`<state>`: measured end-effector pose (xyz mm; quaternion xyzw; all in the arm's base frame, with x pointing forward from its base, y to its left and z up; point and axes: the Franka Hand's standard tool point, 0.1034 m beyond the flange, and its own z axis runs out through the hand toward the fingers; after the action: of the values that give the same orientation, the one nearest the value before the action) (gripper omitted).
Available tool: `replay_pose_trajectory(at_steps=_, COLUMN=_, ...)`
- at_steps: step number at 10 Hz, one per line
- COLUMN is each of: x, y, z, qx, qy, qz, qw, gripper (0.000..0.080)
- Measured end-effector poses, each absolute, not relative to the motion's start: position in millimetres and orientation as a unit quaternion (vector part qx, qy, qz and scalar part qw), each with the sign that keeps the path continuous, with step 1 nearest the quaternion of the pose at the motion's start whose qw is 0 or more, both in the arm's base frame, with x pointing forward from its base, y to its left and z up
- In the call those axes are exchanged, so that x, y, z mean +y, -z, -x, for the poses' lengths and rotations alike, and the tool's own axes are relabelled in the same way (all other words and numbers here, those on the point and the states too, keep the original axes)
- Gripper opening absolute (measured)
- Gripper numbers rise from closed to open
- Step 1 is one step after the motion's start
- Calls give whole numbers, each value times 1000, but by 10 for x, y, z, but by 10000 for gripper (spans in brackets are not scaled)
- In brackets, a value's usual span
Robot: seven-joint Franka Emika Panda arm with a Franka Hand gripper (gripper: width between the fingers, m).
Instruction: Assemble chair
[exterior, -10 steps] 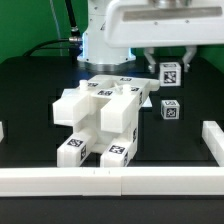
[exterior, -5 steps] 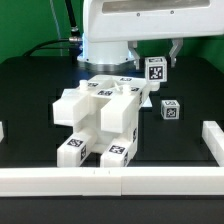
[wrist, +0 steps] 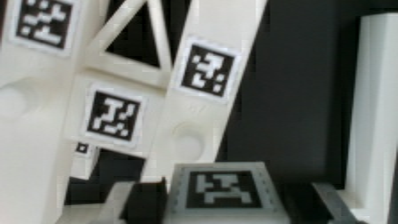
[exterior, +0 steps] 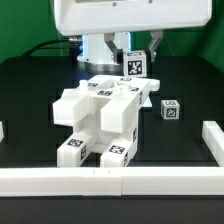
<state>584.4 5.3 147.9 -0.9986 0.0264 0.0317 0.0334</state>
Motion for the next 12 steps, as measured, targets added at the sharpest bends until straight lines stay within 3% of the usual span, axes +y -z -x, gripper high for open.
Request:
replay_pose_trajectory(at_steps=6, x=31, y=-1401, z=-5837, qx=13, qy=-32, qz=999, qw=29, gripper=289)
replay_pose_trajectory(at_steps=9, x=-8, y=-1295, z=-5839, qx=-31, qy=-5, qz=999, qw=-5, gripper=289)
replay_pose_trajectory(at_steps=12, x=-16, y=-1289, z=-5836, qx=-30, qy=-5, qz=1000, qw=-4, gripper=289)
